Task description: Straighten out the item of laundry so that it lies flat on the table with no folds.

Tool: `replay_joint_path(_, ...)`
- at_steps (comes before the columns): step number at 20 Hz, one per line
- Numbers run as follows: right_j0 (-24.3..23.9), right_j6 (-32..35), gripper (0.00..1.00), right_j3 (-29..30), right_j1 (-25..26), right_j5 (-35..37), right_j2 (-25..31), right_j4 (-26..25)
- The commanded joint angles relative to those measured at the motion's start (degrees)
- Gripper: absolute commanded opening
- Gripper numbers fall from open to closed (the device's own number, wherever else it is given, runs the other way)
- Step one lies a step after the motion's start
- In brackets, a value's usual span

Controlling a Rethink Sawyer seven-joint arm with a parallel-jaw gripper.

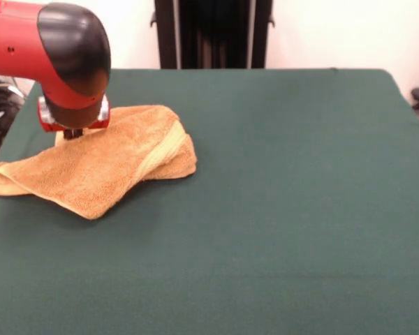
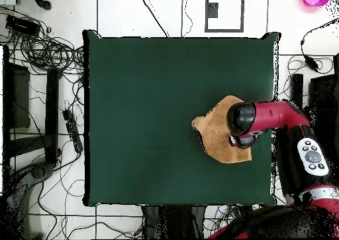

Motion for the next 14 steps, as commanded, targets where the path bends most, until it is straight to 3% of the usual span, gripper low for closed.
replay_joint_path(1, 5.3, -1.0, 0.00, -5.1, 8.6, -12.0, -4.7, -13.8)
replay_joint_path(14, 7.3, -4.0, 0.00, -9.0, 9.9, -8.8, -8.6, -17.6)
